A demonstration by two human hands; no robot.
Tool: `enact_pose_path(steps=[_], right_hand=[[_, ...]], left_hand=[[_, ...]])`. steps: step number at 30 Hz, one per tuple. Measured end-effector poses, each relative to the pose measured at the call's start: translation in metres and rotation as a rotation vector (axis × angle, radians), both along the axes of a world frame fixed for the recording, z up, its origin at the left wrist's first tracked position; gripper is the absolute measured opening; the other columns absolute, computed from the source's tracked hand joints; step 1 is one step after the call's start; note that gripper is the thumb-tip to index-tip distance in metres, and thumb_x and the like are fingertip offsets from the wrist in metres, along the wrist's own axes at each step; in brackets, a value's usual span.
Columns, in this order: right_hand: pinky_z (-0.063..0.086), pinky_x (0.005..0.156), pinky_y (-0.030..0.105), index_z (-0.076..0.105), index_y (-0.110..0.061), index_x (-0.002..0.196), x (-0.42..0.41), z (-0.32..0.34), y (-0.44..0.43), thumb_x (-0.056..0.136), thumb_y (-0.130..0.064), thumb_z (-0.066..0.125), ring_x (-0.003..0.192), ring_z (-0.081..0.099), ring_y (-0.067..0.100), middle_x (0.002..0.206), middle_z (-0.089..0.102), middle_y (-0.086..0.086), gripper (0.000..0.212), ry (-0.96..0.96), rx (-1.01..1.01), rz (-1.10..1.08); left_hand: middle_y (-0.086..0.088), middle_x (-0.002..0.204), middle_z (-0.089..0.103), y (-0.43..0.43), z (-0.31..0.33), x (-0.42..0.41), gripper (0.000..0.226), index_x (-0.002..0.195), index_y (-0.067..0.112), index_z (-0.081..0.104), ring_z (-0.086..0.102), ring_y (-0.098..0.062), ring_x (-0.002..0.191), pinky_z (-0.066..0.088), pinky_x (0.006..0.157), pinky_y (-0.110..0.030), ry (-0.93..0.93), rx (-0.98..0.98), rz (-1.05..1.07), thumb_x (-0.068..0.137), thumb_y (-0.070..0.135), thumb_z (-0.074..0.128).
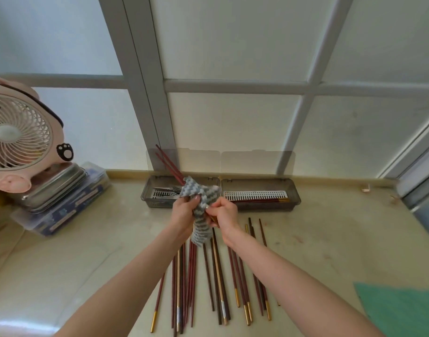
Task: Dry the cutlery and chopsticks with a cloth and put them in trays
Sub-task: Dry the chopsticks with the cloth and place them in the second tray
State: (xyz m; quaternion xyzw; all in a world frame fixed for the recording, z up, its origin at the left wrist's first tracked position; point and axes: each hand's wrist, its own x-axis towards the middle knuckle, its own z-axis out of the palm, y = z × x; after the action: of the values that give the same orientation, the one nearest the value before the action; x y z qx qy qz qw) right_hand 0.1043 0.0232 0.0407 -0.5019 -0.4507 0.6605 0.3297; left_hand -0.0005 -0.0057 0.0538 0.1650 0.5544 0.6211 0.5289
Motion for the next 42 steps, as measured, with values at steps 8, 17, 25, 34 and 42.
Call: enact_pose_path(steps=[8, 17, 25, 34, 42], right_hand=[[0.056, 0.051, 0.030, 0.051, -0.005, 0.085, 0.008, 0.010, 0.005, 0.092, -0.002, 0.055, 0.055, 0.065, 0.024, 0.068, 0.065, 0.016, 0.008, -0.019, -0.119, 0.196], [0.048, 0.049, 0.026, 0.051, -0.006, 0.079, 0.025, 0.002, 0.010, 0.091, 0.002, 0.054, 0.052, 0.058, 0.019, 0.072, 0.063, 0.017, 0.015, -0.060, -0.131, 0.257], [0.039, 0.040, 0.020, 0.048, -0.006, 0.079, 0.038, -0.003, 0.010, 0.092, 0.008, 0.044, 0.047, 0.051, 0.015, 0.072, 0.060, 0.019, 0.020, 0.019, -0.231, 0.286], [0.030, 0.038, 0.019, 0.041, -0.008, 0.075, 0.038, -0.006, 0.011, 0.091, 0.010, 0.044, 0.042, 0.046, 0.014, 0.068, 0.057, 0.020, 0.025, 0.017, -0.282, 0.165], [0.039, 0.044, 0.020, 0.052, -0.005, 0.082, 0.010, 0.013, 0.016, 0.092, 0.004, 0.049, 0.054, 0.051, 0.015, 0.075, 0.058, 0.012, 0.013, 0.075, -0.203, 0.096]], left_hand=[[-0.011, 0.085, 0.065, 0.006, -0.003, -0.007, 0.024, 0.107, -0.008, 0.058, 0.063, -0.021, 0.076, 0.049, 0.063, -0.028, 0.178, -0.107, 0.094, 0.084, -0.001, 0.062], [-0.014, 0.105, 0.063, 0.021, 0.012, -0.030, 0.030, 0.112, -0.002, 0.056, 0.059, -0.031, 0.101, 0.049, 0.088, -0.043, 0.092, -0.153, 0.166, 0.083, 0.001, 0.064], [-0.007, 0.092, 0.064, 0.035, 0.042, -0.070, 0.032, 0.115, -0.001, 0.057, 0.060, -0.021, 0.082, 0.048, 0.061, -0.027, 0.120, -0.127, 0.330, 0.085, 0.005, 0.065], [-0.011, 0.105, 0.066, 0.029, 0.035, -0.059, 0.025, 0.103, 0.007, 0.062, 0.062, -0.030, 0.099, 0.049, 0.091, -0.050, 0.217, -0.141, 0.262, 0.085, 0.024, 0.065], [-0.006, 0.083, 0.065, 0.003, 0.005, 0.016, 0.016, 0.097, -0.001, 0.061, 0.062, -0.014, 0.074, 0.051, 0.055, -0.017, 0.219, -0.122, 0.026, 0.091, 0.013, 0.057]])
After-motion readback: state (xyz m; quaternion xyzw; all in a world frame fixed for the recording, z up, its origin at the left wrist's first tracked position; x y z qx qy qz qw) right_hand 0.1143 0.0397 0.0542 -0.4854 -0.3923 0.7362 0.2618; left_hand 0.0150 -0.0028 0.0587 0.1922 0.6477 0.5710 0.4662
